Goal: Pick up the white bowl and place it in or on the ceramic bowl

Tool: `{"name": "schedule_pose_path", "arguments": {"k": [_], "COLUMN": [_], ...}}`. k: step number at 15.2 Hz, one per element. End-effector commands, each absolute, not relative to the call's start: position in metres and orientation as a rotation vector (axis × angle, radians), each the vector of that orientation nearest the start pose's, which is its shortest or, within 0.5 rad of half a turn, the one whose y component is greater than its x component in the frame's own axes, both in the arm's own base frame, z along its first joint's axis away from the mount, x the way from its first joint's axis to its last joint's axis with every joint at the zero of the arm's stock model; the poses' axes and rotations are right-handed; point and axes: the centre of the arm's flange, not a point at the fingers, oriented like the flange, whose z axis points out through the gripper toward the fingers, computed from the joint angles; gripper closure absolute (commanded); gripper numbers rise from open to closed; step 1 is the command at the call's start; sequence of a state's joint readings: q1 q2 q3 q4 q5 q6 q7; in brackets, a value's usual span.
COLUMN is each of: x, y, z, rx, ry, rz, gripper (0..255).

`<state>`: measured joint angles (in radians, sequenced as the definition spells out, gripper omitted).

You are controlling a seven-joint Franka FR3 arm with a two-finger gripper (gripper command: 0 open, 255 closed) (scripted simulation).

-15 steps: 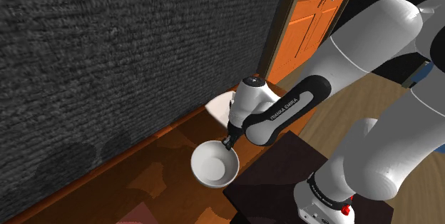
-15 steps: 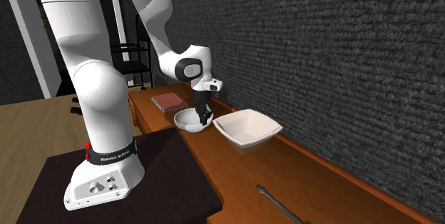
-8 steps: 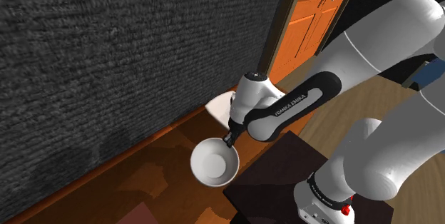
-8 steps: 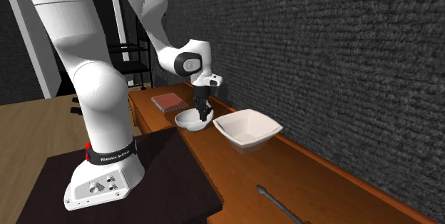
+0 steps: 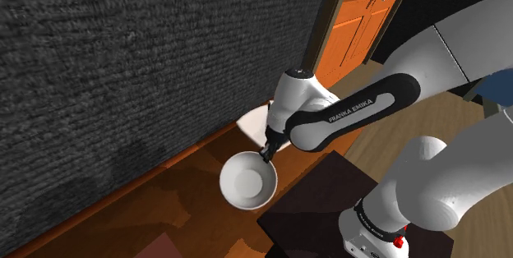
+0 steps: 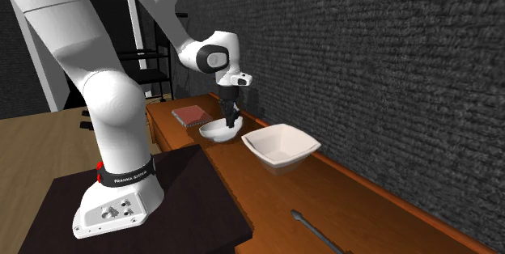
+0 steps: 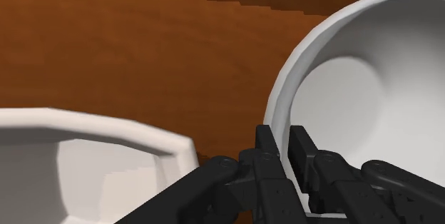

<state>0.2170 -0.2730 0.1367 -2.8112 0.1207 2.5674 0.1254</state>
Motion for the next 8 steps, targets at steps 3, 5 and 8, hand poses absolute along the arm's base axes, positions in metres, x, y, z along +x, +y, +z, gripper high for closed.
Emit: {"name": "schedule_pose_path", "arguments": {"k": [3,5,8], "x": [0.350,0.350,0.350], "y": [0.123,0.123,0.123], "z": [0.306,0.316,0.332], "rx": [-3.099,-3.099,-3.099], "ry": [-0.191,-0.191,-0.191], "rz": [-0.032,-0.032,-0.032], "gripper": [255,255,255]}}
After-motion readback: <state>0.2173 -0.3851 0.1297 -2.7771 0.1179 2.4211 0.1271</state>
